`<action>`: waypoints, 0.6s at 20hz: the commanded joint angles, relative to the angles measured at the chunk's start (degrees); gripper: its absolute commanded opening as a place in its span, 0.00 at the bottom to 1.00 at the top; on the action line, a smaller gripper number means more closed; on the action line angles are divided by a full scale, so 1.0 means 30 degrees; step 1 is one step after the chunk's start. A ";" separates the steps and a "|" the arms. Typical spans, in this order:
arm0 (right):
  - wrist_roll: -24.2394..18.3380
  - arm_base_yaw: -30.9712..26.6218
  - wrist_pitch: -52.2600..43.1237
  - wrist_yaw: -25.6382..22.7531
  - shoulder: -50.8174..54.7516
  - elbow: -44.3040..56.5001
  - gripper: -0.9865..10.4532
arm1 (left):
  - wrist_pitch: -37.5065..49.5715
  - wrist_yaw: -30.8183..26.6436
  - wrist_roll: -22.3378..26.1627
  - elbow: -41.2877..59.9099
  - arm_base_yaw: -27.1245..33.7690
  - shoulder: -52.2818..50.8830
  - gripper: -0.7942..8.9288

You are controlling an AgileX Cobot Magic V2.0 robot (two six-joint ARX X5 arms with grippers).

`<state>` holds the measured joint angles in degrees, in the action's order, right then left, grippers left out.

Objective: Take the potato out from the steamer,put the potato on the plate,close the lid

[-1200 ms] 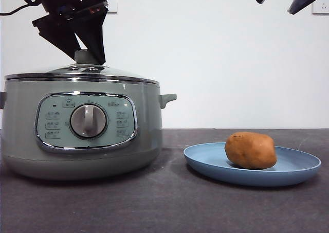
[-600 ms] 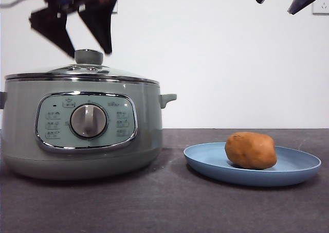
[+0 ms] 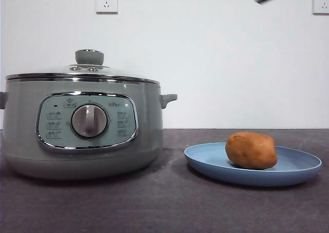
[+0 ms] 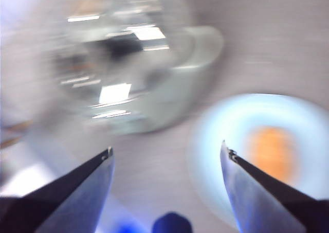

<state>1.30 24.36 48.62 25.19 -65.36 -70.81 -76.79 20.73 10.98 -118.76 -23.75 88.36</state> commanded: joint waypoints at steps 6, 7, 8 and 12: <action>-0.1472 0.0000 -0.0036 0.0969 0.0000 0.0007 0.08 | -0.0998 0.0102 0.0882 0.0087 -0.0109 0.0211 0.07; -0.1464 0.0000 -0.0036 0.0962 0.0000 0.0007 0.08 | -0.0976 0.0095 0.0867 0.0087 -0.0109 0.0211 0.07; -0.1464 0.0000 -0.0036 0.0962 -0.0007 0.0007 0.08 | -0.0976 0.0102 0.0838 0.0087 -0.0109 0.0219 0.07; -0.1457 0.0000 -0.0051 0.0933 0.0000 0.0007 0.08 | -0.0976 0.0117 0.0408 0.0087 -0.0095 0.0219 0.08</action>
<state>-2.61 24.36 48.77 28.03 -65.36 -70.81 -76.79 20.73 12.40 -118.74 -23.97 88.77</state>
